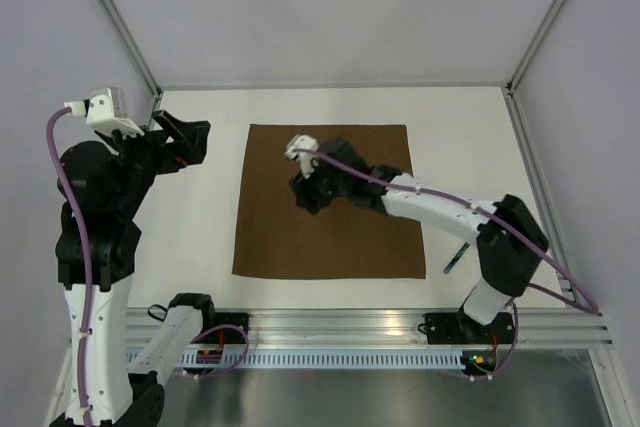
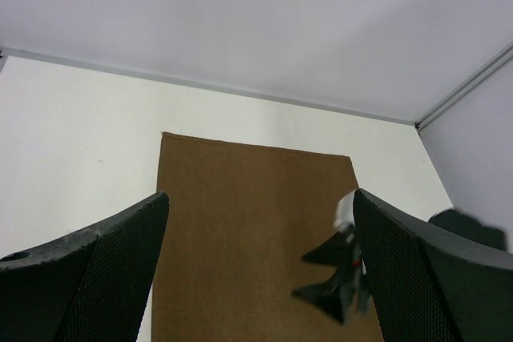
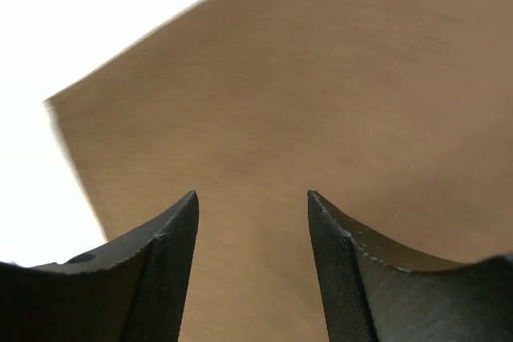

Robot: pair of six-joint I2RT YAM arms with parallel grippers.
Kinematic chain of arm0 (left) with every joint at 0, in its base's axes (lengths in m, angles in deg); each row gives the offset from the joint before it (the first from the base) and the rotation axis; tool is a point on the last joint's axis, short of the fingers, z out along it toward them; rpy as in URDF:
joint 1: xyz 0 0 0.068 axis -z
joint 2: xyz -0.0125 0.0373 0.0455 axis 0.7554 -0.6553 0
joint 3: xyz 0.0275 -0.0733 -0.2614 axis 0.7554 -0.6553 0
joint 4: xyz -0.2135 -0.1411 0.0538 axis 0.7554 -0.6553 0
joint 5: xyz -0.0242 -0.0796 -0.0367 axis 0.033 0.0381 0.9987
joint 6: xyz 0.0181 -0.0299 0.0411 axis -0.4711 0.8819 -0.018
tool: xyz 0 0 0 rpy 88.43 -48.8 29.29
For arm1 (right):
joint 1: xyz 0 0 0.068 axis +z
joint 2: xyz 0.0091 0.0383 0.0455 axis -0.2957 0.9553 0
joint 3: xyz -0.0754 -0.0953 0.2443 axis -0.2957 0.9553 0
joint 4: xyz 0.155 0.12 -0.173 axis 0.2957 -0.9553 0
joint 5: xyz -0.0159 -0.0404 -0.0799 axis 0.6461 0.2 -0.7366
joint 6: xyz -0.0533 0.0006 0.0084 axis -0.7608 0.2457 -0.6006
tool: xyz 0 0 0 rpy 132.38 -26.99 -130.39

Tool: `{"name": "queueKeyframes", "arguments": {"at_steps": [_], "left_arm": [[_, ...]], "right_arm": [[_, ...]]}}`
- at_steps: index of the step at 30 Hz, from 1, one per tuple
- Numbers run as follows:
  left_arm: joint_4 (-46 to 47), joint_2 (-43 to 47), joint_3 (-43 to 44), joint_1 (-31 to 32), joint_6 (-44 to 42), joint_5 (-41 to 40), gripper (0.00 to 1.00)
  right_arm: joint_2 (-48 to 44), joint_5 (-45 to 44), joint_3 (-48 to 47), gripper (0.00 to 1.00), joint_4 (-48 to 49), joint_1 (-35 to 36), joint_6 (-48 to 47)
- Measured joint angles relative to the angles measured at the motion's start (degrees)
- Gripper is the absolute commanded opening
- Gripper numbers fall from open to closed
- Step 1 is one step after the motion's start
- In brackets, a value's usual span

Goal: Fold the napkin, place the utensils inside, and roll it up
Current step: Fold the napkin

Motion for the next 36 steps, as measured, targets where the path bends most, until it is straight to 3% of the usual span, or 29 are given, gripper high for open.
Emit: {"name": "queueKeyframes", "arguments": {"at_steps": [5,13,27,36], "left_arm": [[-2.0,-0.8,1.6,0.0,0.1,-1.4,1.00],[-5.1,-2.0,4.1,0.0,0.2,-2.8,1.00],[-7.1,-2.0,4.3,0.0,0.2,-4.1,1.00],[-7.2,-2.0,3.7,0.0,0.2,-4.2,1.00]], "right_arm": [[11.8,-4.5,-7.8,0.58,1.2,16.0,-0.4],[24.2,-8.8,-16.3,0.58,2.1,26.2,-0.2],[35.5,-11.6,-25.3,0.59,1.7,29.0,0.4],[37.2,-13.3,-26.8,0.58,1.5,29.0,0.5]]}}
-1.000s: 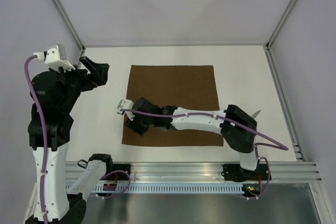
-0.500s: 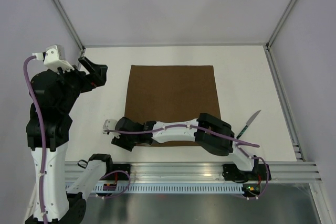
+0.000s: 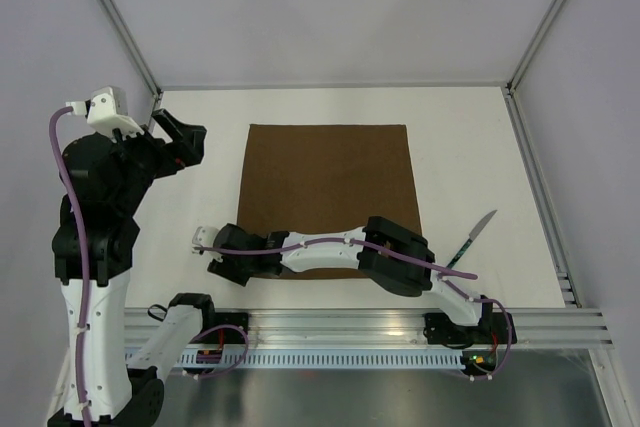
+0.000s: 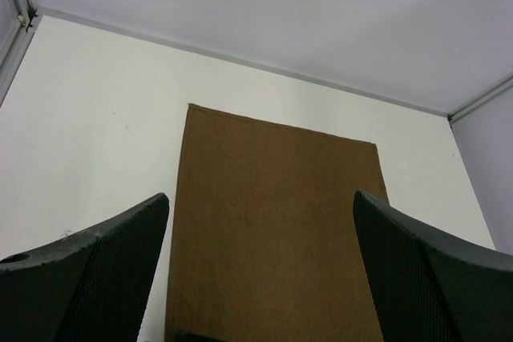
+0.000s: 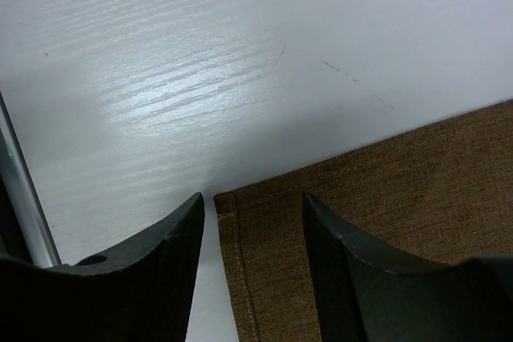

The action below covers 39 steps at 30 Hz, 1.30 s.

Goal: Fold the napkin, place the utensils inside, and roll it up
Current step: Fold the napkin

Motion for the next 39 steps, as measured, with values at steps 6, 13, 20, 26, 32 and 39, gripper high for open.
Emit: {"name": "queueKeyframes", "arguments": {"at_steps": [6,13,20,26,32,39], "left_arm": [[-0.2,0.0,-1.2,0.0,0.0,-0.3,1.00],[-0.2,0.0,-1.3,0.0,0.0,-0.9,1.00],[-0.3,0.0,-1.3,0.0,0.0,-0.9,1.00],[-0.3,0.0,-1.3,0.0,0.0,-1.1,1.00],[-0.4,0.0,-1.3,0.0,0.0,-1.4,1.00],[-0.4,0.0,-1.3,0.0,0.0,-1.4,1.00]], "right_arm": [[0.0,-0.2,0.0,0.42,0.0,0.0,0.1],[0.0,0.9,0.0,0.28,-0.1,0.0,0.4],[0.0,2.9,-0.2,0.07,-0.8,0.0,0.4],[0.0,4.3,-1.7,0.01,-3.4,0.3,0.4],[0.0,5.6,-3.7,0.00,-5.2,1.2,0.4],[-0.1,5.7,-6.4,0.00,-6.9,1.7,0.4]]}}
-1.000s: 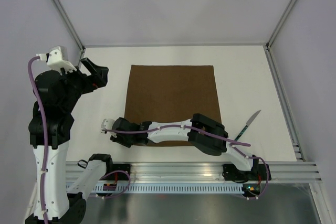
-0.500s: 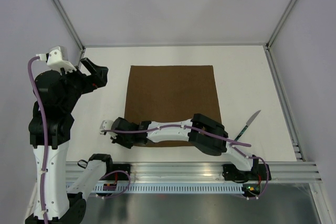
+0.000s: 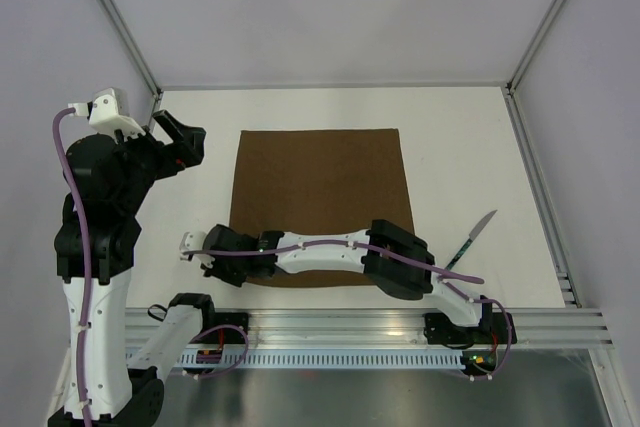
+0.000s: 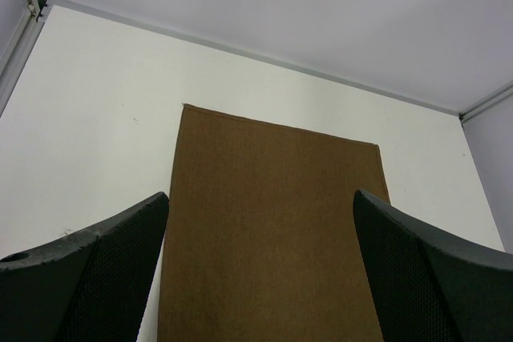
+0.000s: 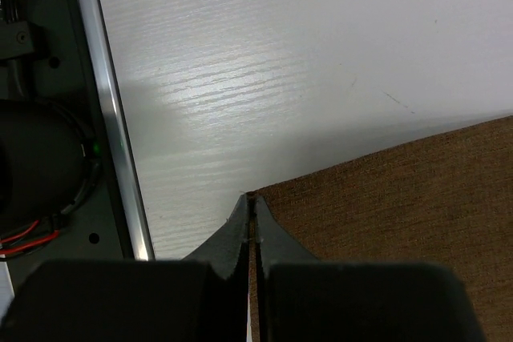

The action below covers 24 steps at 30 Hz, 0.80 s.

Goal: Fold the napkin, place the utensils inside, and roll it up
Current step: Fold the napkin

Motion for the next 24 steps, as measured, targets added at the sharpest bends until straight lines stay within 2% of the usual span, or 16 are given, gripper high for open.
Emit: {"name": "queueKeyframes", "arguments": {"at_steps": [12,24], "left_arm": [[0.0,-0.4,0.0,0.0,0.0,0.0,1.00],[1.5,-1.7,-1.3,0.0,0.0,1.6,1.00]], "right_arm": [[-6.7,-0.3,1.7,0.00,-1.1,-3.4,-0.8],[-16.0,-2.1,9.0,0.00,-2.1,-17.0,-2.3]]}}
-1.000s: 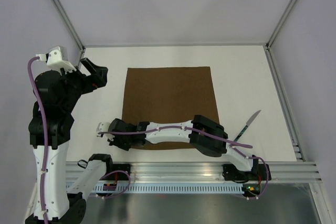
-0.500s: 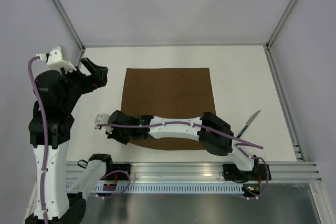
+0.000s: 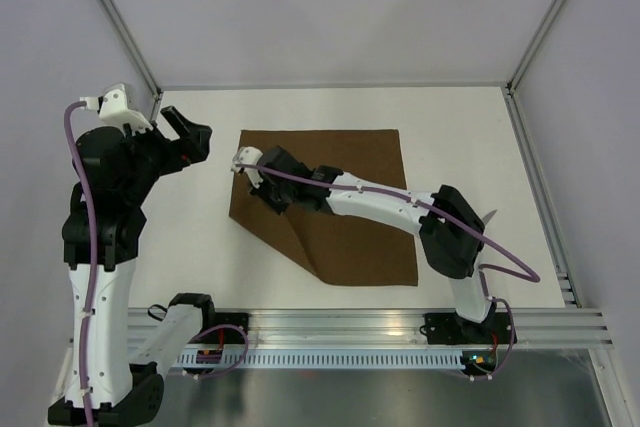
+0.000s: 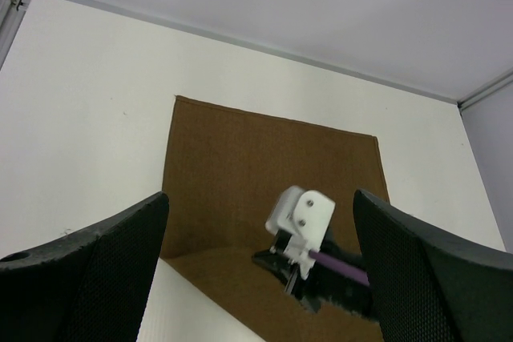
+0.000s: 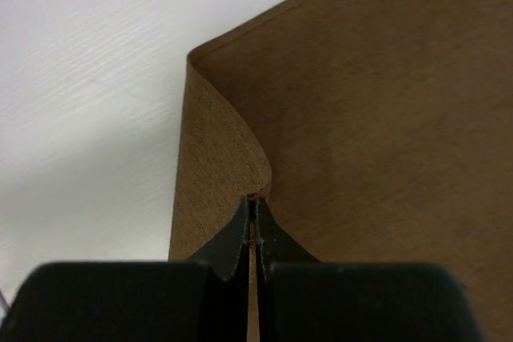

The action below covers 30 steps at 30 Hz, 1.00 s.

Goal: Fold the napkin, place the utensils inside, and roll it up
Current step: Fold the napkin

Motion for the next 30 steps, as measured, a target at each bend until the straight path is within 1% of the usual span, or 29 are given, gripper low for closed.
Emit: {"name": "queueKeyframes", "arguments": {"at_steps": [9,15,24,30], "left_arm": [[3.0,-2.6,-1.8,0.0,0.0,2.6,1.00],[4.8,-4.3,-2.4,0.0,0.0,4.2,1.00],[6.4,-5.7,-2.4,0.0,0.0,6.5,1.00],[6.8,-6.1,-2.4,0.0,0.0,7.0,1.00]], "right_arm": [[-5.4,-1.6,2.5,0.00,-0.6,-9.8,-1.2],[-6.8,-2.8,5.2,0.00,0.0,-15.3,-1.5],[-8.7,-3.1,9.7,0.01,0.7,-22.1,-1.8],[-10.4,-3.0,11.5,0.00,1.7,-25.4,-1.8]]}}
